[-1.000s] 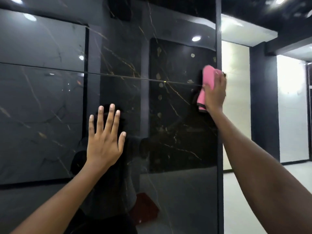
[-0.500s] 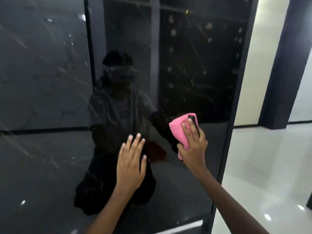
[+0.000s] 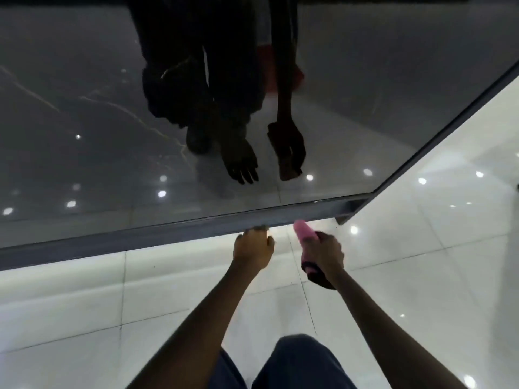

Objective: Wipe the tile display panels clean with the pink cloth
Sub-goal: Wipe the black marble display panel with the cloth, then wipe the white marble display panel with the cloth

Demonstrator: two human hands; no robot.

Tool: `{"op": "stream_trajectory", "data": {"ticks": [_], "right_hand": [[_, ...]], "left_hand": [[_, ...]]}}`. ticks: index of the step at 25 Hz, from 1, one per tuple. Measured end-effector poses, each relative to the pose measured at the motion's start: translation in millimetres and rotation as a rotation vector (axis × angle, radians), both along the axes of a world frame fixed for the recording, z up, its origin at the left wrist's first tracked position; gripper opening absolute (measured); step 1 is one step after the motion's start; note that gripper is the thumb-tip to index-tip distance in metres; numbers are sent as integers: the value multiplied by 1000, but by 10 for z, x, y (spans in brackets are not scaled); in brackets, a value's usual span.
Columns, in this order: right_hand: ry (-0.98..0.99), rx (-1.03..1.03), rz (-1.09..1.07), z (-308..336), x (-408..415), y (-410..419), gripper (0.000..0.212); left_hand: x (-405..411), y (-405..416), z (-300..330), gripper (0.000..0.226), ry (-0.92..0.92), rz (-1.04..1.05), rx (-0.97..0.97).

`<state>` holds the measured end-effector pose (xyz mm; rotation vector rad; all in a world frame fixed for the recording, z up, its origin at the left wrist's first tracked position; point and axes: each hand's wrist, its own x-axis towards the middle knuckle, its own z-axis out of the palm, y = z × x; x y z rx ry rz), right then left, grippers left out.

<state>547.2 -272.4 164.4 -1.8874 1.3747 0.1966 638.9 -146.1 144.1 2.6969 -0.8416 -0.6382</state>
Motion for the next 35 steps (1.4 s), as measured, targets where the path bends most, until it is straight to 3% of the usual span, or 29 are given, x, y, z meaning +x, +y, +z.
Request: {"op": "stream_trajectory", "data": {"ticks": [2,4,7,11,14,17,20,22,27,35], "right_hand": [[220,80,89,113,-63,105,50],[326,125,167,429,-167,185,45],[313,169,178,1230,-324,221,42],[268,93,146,2928,-525,158,40],[198,-9,126,4417,-705,195,37],[98,-204,152,5704,-1045,335,31],[-9,-429,159,6658,-1551,613,29],[-61,-477,95,7008,-1905,737,22],[-98,-455,-136,7519,-2616,838,34],[-239,-406,-443,7974,-3756,63,49]], "left_hand": [[-175,90,87,43,146,-50,166],[-333,206,397,45,230,-107,268],[-497,252,1210,43,216,-132,180],[-690,238,2955,39,147,-182,55],[-762,230,4453,31,-3,-215,-38],[-972,263,5881,32,-115,-283,-144],[-1377,463,6774,35,-270,-370,-287],[-1618,559,7079,32,-348,-433,-367],[-2117,498,7515,33,-339,-552,-499],[-3122,-798,7843,36,-377,-814,-539]]}}
